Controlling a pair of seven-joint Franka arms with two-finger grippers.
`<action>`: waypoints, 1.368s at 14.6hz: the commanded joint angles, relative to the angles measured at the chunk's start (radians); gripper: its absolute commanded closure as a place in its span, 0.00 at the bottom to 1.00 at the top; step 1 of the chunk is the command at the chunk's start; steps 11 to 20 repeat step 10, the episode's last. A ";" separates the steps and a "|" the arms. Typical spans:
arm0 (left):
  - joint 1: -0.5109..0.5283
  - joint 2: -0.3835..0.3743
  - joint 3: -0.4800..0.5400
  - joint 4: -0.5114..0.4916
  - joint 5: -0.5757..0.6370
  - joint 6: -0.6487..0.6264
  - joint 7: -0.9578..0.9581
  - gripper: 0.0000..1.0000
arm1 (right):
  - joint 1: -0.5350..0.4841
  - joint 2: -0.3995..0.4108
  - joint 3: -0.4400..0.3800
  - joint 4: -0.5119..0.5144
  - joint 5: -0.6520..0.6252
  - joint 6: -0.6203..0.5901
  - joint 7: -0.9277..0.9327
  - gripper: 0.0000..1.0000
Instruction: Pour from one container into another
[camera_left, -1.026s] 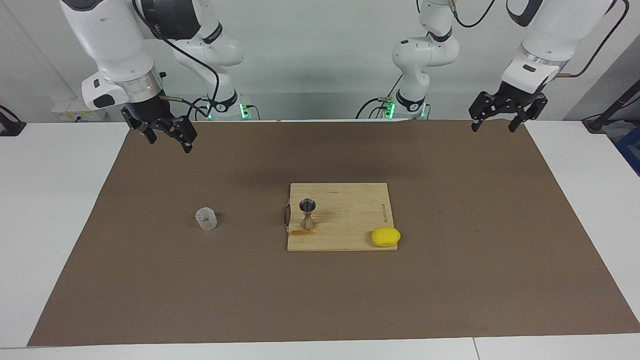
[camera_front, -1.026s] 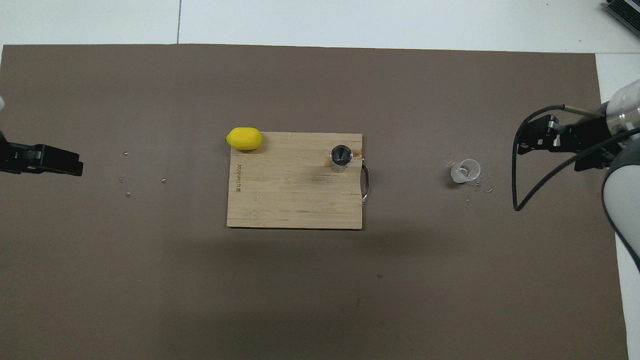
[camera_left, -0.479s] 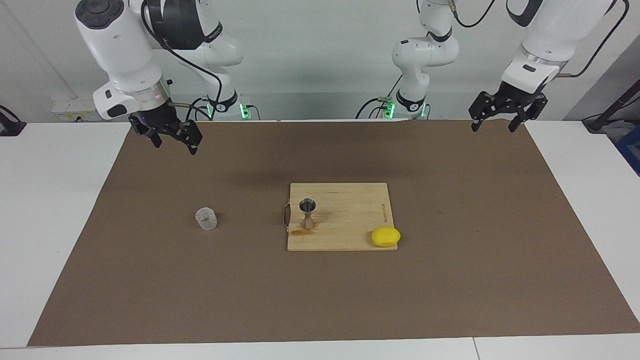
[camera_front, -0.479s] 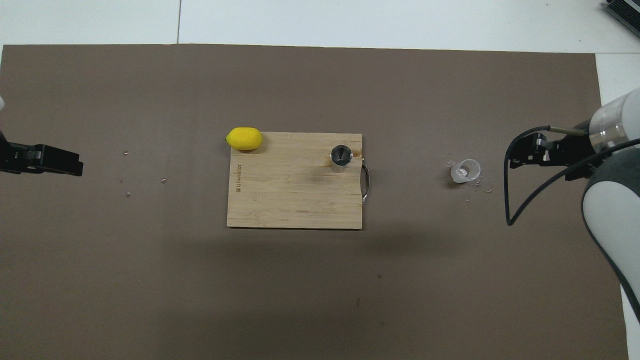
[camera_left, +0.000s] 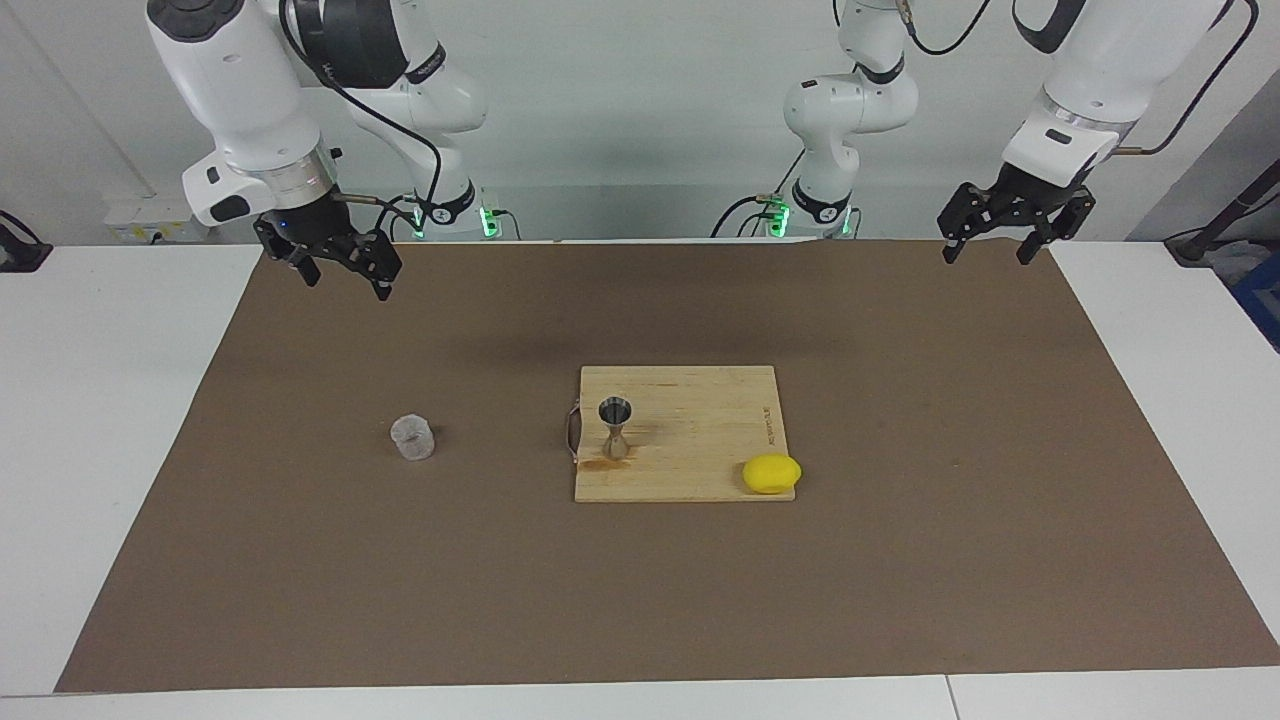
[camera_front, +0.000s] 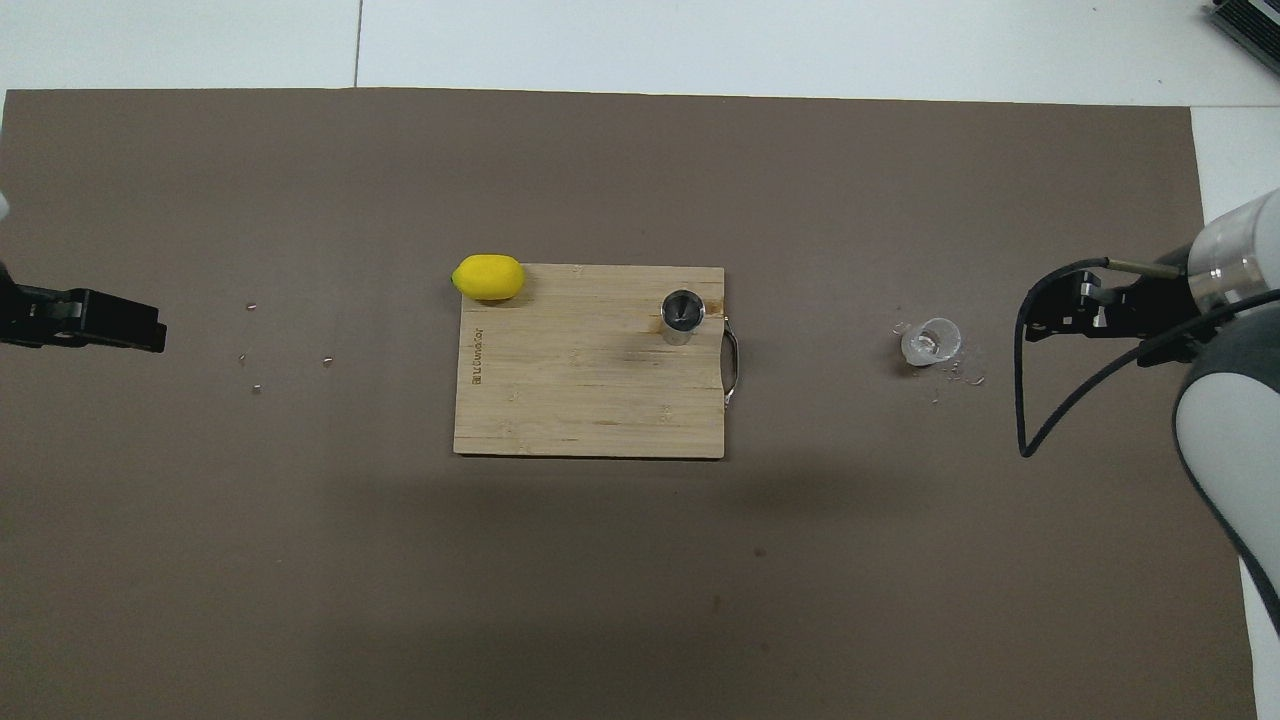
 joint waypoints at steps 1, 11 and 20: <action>0.003 -0.021 -0.002 -0.025 0.010 0.000 -0.007 0.00 | -0.007 -0.033 0.008 -0.032 0.003 0.006 -0.019 0.00; 0.003 -0.021 -0.002 -0.025 0.010 0.000 -0.007 0.00 | -0.007 -0.027 0.008 -0.029 0.033 0.035 -0.032 0.00; 0.003 -0.021 -0.002 -0.025 0.010 0.000 -0.007 0.00 | -0.007 -0.027 0.008 -0.029 0.033 0.035 -0.032 0.00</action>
